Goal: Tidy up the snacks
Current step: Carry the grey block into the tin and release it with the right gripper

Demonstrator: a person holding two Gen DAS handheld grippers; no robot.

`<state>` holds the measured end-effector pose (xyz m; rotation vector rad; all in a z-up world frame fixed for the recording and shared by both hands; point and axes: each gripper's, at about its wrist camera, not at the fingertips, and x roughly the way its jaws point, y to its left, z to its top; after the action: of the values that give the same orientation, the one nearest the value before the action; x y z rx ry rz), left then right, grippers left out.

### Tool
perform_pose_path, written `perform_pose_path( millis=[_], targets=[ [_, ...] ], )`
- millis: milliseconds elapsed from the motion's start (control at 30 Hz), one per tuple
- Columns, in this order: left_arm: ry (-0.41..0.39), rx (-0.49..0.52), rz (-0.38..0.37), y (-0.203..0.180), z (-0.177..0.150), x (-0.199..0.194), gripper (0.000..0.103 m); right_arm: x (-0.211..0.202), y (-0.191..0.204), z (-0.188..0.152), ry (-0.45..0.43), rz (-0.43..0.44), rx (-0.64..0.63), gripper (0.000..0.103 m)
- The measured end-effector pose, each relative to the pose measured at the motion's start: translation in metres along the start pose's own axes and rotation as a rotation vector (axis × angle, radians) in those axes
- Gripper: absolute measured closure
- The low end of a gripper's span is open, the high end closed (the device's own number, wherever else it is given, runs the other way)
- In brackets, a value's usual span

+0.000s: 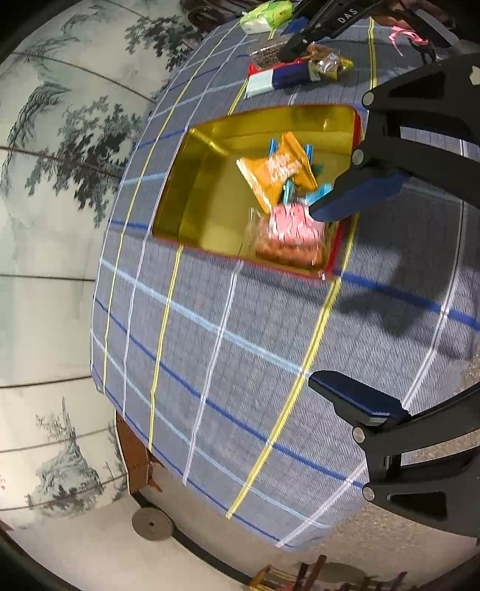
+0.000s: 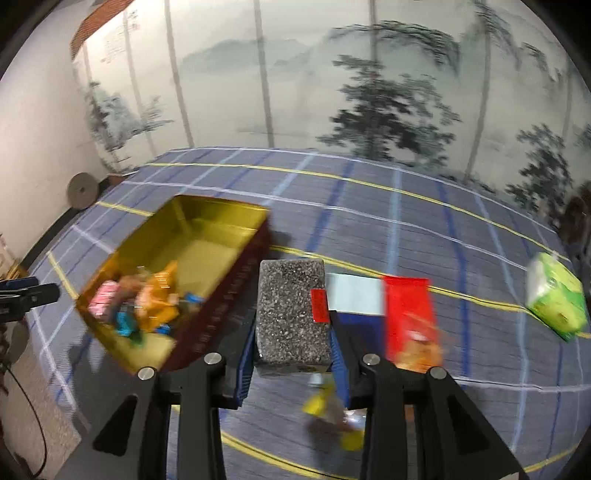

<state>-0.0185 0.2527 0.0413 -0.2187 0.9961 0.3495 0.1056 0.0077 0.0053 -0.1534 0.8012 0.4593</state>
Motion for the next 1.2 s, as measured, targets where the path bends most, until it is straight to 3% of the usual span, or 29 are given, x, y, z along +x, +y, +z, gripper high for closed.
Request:
perform_pose_path(
  millis=[267, 467, 867, 1200],
  targets=[
    [0.020, -0.050, 0.051, 0.027, -0.006, 0.002, 0.023, 0.017, 0.066, 0.004, 0.026, 0.106, -0.114, 0.068],
    [0.026, -0.068, 0.068, 0.040, -0.009, 0.002, 0.023, 0.033, 0.096, 0.006, 0.049, 0.137, -0.170, 0.068],
    [0.044, -0.089, 0.092, 0.053, -0.012, 0.006, 0.022, 0.059, 0.115, 0.009, 0.089, 0.127, -0.209, 0.068],
    [0.058, -0.102, 0.100, 0.057, -0.016, 0.008, 0.022, 0.066, 0.124, 0.011, 0.072, 0.099, -0.246, 0.068]
  ],
)
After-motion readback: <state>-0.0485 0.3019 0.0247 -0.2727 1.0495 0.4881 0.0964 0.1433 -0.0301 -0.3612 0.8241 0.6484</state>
